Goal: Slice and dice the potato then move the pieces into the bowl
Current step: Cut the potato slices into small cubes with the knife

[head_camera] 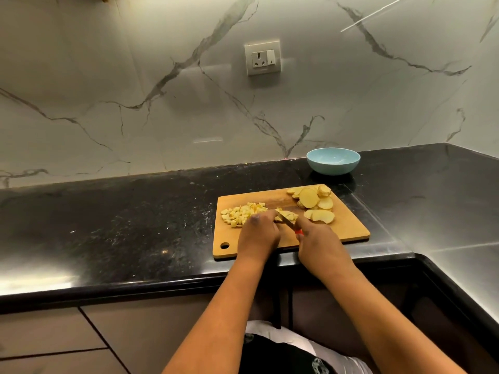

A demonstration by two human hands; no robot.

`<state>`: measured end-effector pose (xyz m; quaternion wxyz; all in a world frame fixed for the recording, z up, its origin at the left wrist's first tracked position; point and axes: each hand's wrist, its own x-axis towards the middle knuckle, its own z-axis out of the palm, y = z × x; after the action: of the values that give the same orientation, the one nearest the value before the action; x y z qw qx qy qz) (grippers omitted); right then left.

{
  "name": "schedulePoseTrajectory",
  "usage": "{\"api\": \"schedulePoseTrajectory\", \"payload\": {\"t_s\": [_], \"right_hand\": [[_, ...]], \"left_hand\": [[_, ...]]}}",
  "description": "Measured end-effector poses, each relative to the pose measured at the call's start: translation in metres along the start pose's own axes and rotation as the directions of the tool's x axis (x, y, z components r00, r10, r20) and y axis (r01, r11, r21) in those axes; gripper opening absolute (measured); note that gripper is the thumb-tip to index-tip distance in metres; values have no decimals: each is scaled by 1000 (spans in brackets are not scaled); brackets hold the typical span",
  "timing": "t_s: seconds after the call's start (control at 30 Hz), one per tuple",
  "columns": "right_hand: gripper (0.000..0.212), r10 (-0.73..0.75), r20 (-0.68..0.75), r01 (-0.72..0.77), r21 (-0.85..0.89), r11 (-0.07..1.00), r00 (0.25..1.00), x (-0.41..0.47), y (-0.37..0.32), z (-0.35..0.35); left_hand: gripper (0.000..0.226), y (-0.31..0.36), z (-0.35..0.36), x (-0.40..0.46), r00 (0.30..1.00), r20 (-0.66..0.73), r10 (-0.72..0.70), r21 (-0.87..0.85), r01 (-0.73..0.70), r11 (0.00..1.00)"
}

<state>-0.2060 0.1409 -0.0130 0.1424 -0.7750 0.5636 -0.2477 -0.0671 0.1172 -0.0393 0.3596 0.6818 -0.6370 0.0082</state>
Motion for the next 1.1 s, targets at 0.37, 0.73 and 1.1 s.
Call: {"api": "schedulePoseTrajectory", "payload": {"t_s": [0.37,0.73,1.1], "right_hand": [[27,-37,95,51,-148,988,995,-2,-13,-9],[8,94,93,-111,203,973,991,0,37,-37],[16,-27,-31,34,240,970,999,8,20,-1]], "left_hand": [[29,2,-2,0,996,87,32,52,-37,998],[23,-1,1,-3,995,-38,88,34,-87,996],[18,-1,7,-3,971,-232,64,172,-24,985]]}}
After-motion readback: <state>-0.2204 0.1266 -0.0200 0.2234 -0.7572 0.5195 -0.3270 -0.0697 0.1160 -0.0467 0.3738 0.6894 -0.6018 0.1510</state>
